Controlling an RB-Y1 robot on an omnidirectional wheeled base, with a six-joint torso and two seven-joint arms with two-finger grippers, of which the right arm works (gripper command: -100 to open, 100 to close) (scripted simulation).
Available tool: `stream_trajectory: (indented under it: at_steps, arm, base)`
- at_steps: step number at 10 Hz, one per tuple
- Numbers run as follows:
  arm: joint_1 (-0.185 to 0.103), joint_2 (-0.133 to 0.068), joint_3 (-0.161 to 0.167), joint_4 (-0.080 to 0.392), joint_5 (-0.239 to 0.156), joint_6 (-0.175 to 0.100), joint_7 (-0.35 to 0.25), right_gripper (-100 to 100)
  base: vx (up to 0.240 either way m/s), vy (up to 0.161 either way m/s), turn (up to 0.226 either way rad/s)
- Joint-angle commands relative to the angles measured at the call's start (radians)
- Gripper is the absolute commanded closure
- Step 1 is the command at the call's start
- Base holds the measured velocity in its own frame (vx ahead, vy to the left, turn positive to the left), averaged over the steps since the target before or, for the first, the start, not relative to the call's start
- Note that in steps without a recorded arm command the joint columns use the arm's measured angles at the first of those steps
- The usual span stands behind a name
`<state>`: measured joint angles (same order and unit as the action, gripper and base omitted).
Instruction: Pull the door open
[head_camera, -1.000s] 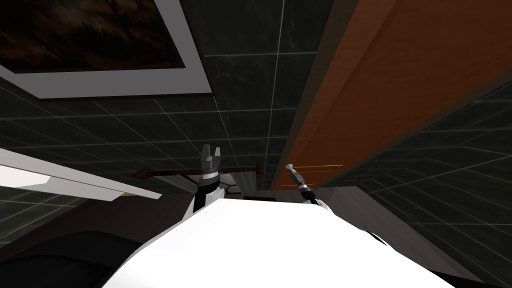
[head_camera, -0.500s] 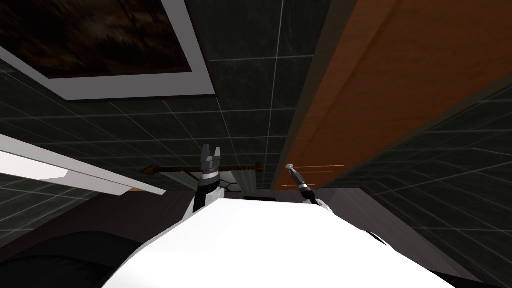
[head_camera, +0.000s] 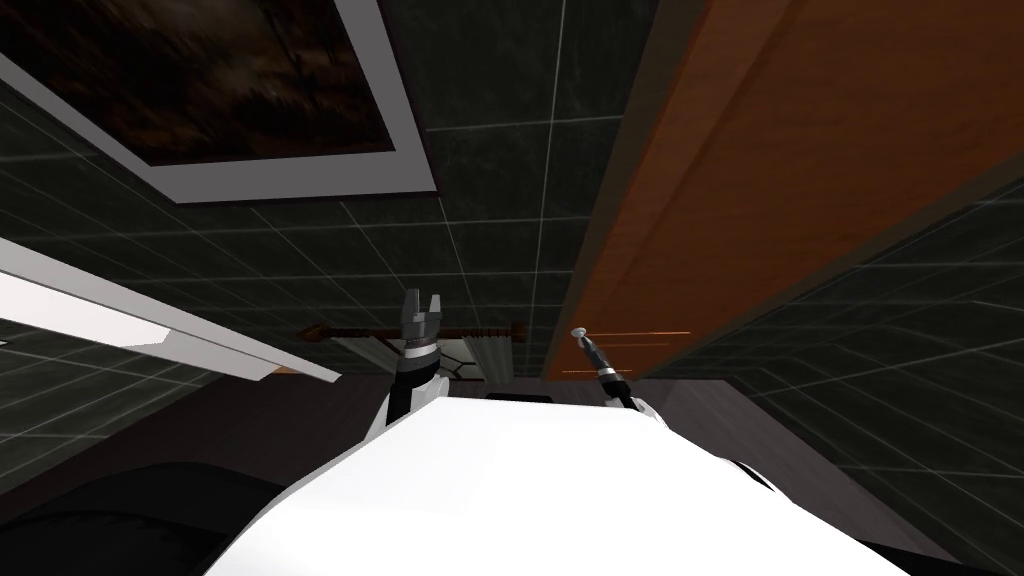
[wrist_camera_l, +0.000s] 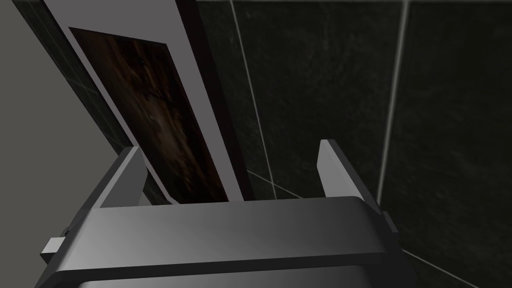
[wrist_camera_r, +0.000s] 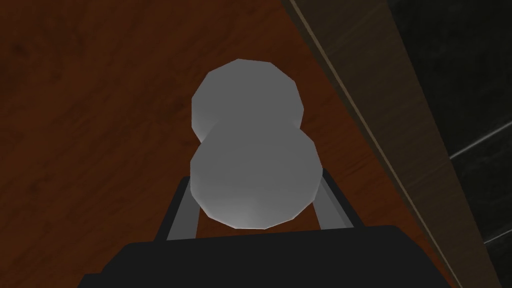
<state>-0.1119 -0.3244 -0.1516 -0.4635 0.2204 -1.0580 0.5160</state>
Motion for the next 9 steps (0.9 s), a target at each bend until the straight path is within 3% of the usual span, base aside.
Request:
stream_trajectory:
  at_steps: [1,4,9]
  arm:
    - [0.004,0.007,0.008,-0.001,-0.005,0.000,-0.028,100]
    - [0.004,0.007,0.022,-0.005,-0.035,0.007,-0.109,100]
    - [0.004,0.006,0.035,-0.010,-0.066,0.014,-0.193,100]
  base:
    - [-0.024,-0.018,0.023]
    - [-0.035,-0.019,0.050]
    - [-0.033,-0.020,0.046]
